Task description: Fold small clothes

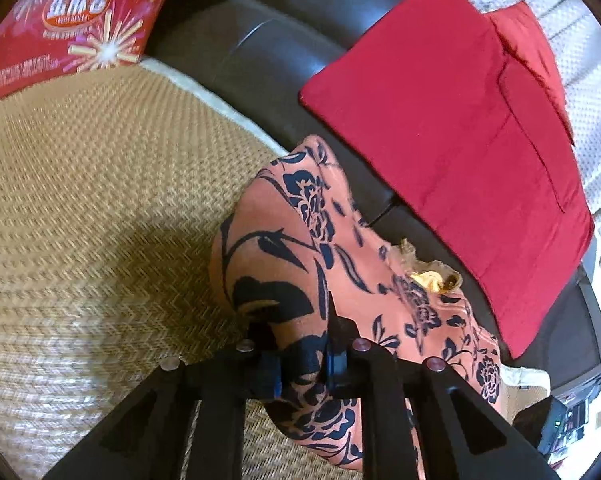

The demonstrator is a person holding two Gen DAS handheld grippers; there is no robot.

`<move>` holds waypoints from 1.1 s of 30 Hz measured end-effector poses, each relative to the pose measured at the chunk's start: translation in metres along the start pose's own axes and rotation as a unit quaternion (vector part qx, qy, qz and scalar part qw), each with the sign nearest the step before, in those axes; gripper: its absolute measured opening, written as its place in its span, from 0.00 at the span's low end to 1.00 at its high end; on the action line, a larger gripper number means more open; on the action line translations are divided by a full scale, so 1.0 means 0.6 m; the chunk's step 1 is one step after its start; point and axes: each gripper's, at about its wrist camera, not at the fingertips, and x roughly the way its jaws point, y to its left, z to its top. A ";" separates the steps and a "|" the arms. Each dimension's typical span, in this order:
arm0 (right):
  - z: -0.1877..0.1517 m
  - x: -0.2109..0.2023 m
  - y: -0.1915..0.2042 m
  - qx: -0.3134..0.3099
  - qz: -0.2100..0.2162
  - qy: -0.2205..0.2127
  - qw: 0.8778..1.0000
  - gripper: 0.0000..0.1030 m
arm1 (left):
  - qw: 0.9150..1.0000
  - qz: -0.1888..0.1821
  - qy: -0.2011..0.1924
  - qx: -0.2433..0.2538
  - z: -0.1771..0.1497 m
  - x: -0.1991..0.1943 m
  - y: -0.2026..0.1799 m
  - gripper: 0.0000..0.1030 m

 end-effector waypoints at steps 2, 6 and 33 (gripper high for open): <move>-0.011 -0.002 0.002 -0.003 0.000 0.005 1.000 0.02 | 1.000 0.003 0.000 0.012 -0.003 -0.015 0.001 0.15; -0.039 -0.009 0.006 -0.008 0.005 0.024 1.000 0.02 | 1.000 0.008 0.013 0.024 -0.017 -0.054 0.026 0.15; -0.012 -0.092 0.010 0.032 0.010 -0.104 0.994 0.08 | 1.000 0.019 0.009 -0.006 -0.039 -0.053 0.077 0.21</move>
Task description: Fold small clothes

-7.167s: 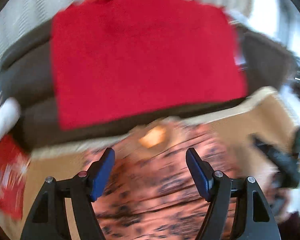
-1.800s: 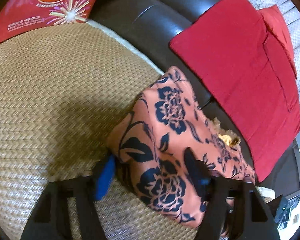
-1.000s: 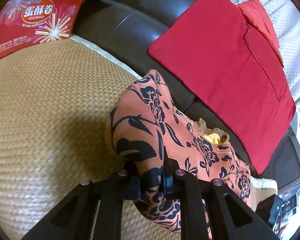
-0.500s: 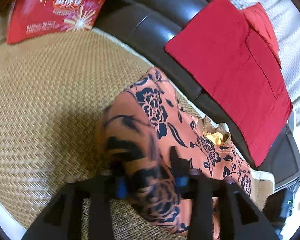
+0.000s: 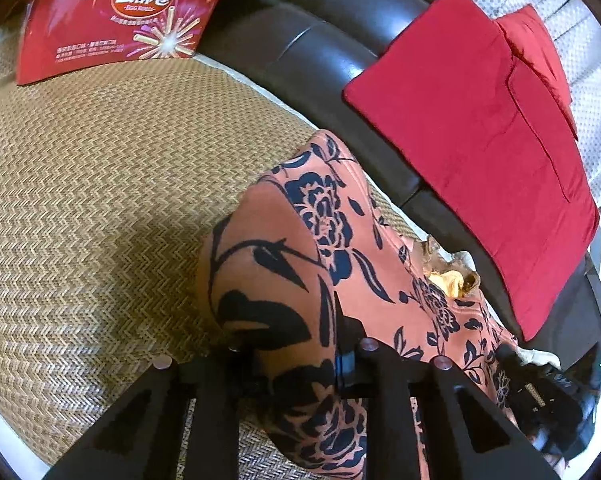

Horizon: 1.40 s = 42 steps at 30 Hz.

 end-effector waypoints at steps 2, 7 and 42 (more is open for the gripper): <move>-0.004 0.004 0.024 -0.024 0.011 -0.014 1.000 0.08 | 1.000 -0.003 0.000 -0.010 0.000 0.000 0.002 0.25; -0.030 0.074 0.012 -0.012 -0.045 0.030 0.998 0.04 | 0.999 -0.017 0.004 -0.027 0.000 0.010 0.011 0.36; 0.028 -0.050 -0.131 0.172 0.197 0.042 0.964 0.82 | 0.897 -0.239 0.053 0.367 -0.136 -0.062 -0.307 0.73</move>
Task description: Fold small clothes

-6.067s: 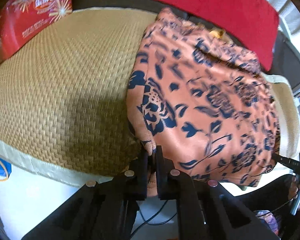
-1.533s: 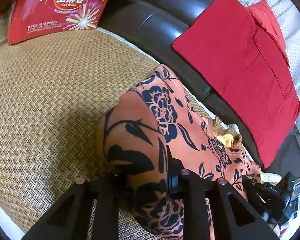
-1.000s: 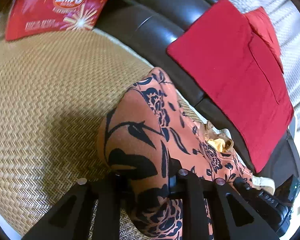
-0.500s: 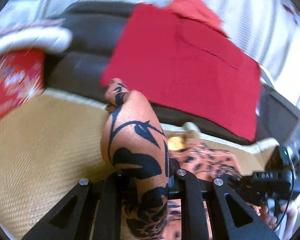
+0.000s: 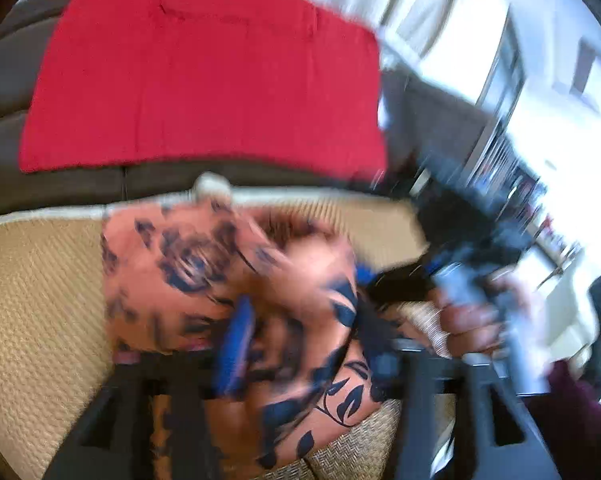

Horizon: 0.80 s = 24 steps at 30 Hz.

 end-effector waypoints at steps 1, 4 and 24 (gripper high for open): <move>0.001 0.004 0.001 -0.003 -0.003 0.008 1.000 0.82 | 1.000 -0.004 -0.026 -0.009 0.003 -0.027 0.017 0.76; -0.007 0.040 0.014 -0.014 -0.013 0.030 0.999 0.82 | 0.996 -0.030 -0.056 -0.055 0.009 -0.075 0.076 0.77; -0.088 0.041 0.194 -0.264 -0.175 -0.103 0.943 0.11 | 0.997 0.023 0.030 -0.065 -0.027 0.012 0.041 0.77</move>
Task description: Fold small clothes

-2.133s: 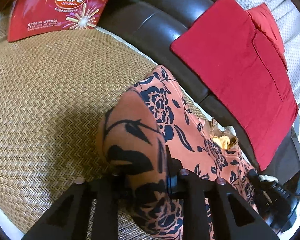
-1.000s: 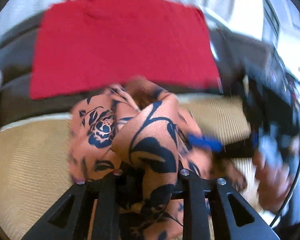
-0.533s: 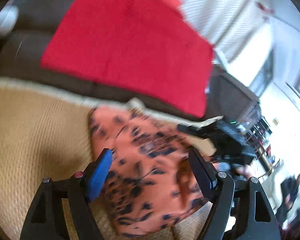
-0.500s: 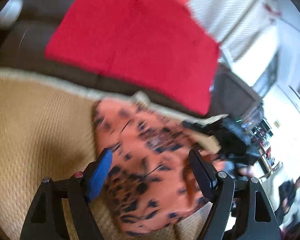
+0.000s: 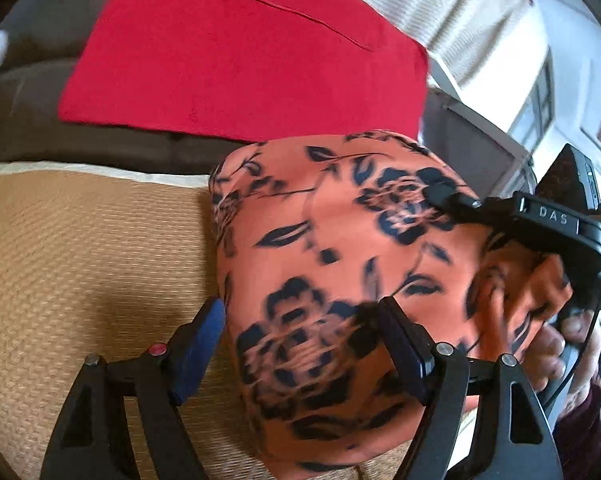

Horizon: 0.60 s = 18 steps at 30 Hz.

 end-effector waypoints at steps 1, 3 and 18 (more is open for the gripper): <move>0.000 -0.017 -0.021 0.011 -0.012 -0.011 1.000 0.11 | 1.000 0.003 0.006 0.007 -0.002 0.016 -0.006 0.77; -0.003 -0.010 -0.059 0.028 -0.036 0.011 0.999 0.12 | 0.999 0.023 0.036 0.029 -0.010 0.050 -0.028 0.77; 0.018 -0.004 -0.123 0.078 -0.055 -0.040 0.995 0.24 | 0.993 0.070 0.066 0.067 -0.034 0.050 -0.051 0.79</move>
